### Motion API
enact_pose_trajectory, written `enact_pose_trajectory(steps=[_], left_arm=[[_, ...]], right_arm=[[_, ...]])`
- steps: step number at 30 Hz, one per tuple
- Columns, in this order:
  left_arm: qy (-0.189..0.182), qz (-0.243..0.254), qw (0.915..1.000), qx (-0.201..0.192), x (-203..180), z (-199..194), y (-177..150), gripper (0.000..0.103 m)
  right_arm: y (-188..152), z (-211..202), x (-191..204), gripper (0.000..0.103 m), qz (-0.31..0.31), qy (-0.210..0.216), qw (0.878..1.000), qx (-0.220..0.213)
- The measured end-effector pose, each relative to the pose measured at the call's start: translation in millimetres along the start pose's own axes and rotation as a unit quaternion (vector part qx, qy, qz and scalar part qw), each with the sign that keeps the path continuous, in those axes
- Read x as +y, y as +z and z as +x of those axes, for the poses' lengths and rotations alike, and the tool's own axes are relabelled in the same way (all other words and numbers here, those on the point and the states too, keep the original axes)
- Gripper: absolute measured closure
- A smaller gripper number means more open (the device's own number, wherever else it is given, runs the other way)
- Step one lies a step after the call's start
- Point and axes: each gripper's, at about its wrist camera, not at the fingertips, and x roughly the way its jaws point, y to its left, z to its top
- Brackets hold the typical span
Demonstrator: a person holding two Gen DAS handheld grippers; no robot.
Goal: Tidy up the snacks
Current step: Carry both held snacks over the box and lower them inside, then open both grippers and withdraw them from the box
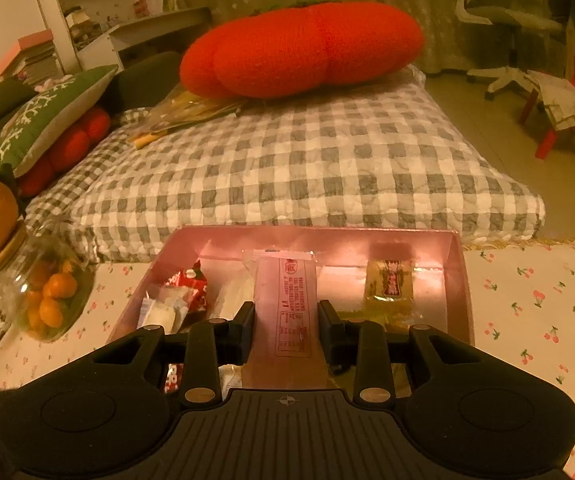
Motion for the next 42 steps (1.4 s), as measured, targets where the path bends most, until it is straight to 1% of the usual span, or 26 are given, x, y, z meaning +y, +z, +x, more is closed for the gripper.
enact_pose_trajectory(steps=[2,5,6,8,10,12,16,18,19,20,21,23,25,28,31,33,37,42], left_arm=[[0.002,0.005,1.0000,0.000,0,1,1,0.074],[0.007,0.014,0.9999,-0.003,-1,2,2,0.071],[0.009,0.017,0.9998,-0.002,-1,3,2,0.069],[0.006,0.022,0.9997,-0.002,0,3,2,0.068],[0.004,0.029,0.9996,-0.004,-1,1,2,0.063],[0.001,0.034,0.9994,-0.007,-2,-2,2,0.057],[-0.008,0.045,0.9989,-0.012,-6,-12,-2,0.044],[-0.011,0.050,0.9986,-0.014,-8,-19,-5,0.039],[-0.012,0.051,0.9985,-0.015,-9,-22,-7,0.034],[-0.012,0.053,0.9984,-0.016,-10,-26,-9,0.032],[-0.010,0.054,0.9983,-0.016,-11,-30,-12,0.029],[-0.007,0.059,0.9981,-0.017,-12,-39,-18,0.028],[-0.003,0.061,0.9980,-0.018,-11,-48,-23,0.024],[0.007,0.063,0.9978,-0.022,-10,-63,-30,0.020],[0.018,0.063,0.9974,-0.028,-11,-78,-37,0.011],[0.031,0.058,0.9974,-0.030,-11,-88,-43,0.008],[0.049,0.049,0.9973,-0.024,-9,-98,-50,0.006],[0.071,0.059,0.9956,-0.017,-9,-112,-61,0.004]], right_arm=[[3,3,1,0.071,0.002,0.000,1.000,0.001],[5,7,3,0.067,-0.001,-0.005,1.000,0.000],[5,8,4,0.067,-0.002,-0.008,1.000,0.000],[6,9,5,0.067,-0.004,-0.006,1.000,0.000],[7,8,5,0.061,0.001,-0.006,1.000,-0.002],[7,4,3,0.049,0.009,-0.008,1.000,-0.009],[7,-8,-2,0.042,0.020,-0.011,1.000,-0.018],[4,-18,-5,0.031,0.025,-0.014,0.999,-0.025],[1,-24,-6,0.029,0.028,-0.015,0.999,-0.030],[-2,-30,-8,0.027,0.029,-0.016,0.999,-0.034],[-5,-35,-10,0.027,0.029,-0.017,0.999,-0.034],[-9,-44,-13,0.027,0.029,-0.019,0.999,-0.033],[-14,-54,-15,0.026,0.026,-0.021,0.999,-0.034],[-23,-72,-15,0.021,0.022,-0.022,0.999,-0.035],[-37,-90,-16,0.019,0.028,-0.018,0.999,-0.036],[-46,-99,-14,0.018,0.026,-0.018,0.999,-0.030],[-62,-115,-10,0.018,0.011,-0.026,0.999,-0.024],[-78,-130,-4,0.016,0.003,-0.029,1.000,-0.011]])
